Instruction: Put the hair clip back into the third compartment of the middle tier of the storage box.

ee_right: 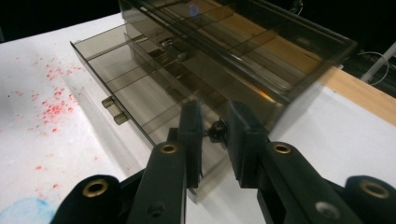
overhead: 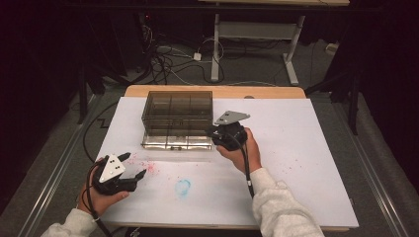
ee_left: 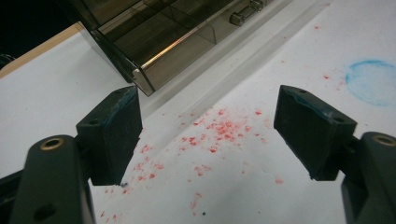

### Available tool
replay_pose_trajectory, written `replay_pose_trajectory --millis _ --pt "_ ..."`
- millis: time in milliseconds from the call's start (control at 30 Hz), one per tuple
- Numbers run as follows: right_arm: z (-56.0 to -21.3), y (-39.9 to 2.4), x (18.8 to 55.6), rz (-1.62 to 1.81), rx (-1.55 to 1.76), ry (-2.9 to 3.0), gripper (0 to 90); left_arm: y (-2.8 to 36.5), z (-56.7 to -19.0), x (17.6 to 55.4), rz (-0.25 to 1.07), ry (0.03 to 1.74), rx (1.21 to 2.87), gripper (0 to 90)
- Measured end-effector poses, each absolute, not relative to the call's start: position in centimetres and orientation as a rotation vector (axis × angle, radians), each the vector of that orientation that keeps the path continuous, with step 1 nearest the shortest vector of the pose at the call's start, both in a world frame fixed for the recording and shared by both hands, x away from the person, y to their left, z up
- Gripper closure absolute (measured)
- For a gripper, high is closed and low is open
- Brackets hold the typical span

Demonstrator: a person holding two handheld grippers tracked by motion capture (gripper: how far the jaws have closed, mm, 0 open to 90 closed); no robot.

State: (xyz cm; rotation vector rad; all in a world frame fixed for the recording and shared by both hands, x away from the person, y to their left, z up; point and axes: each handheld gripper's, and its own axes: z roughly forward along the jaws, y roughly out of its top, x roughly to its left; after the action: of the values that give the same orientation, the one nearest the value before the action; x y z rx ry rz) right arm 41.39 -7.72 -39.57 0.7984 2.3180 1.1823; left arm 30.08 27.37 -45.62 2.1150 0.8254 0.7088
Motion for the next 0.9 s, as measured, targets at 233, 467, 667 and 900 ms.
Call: replay_pose_trajectory --millis 233,467,667,900 --pt "-40.4 -5.9 41.7 1.168 0.78 2.347 77.3 27.4 -45.7 30.1 0.701 0.822 2.12 22.5" --pt "-41.2 -5.1 42.1 1.158 0.79 2.37 77.3 27.3 -45.8 30.2 0.709 0.802 2.122 22.5" --pt "-41.6 -4.9 42.3 1.148 0.791 2.38 77.3 27.2 -45.9 30.2 0.709 0.794 2.132 22.4" --pt "-41.8 -4.7 42.4 1.146 0.785 2.39 77.0 27.1 -45.9 30.3 0.704 0.793 2.136 22.5"
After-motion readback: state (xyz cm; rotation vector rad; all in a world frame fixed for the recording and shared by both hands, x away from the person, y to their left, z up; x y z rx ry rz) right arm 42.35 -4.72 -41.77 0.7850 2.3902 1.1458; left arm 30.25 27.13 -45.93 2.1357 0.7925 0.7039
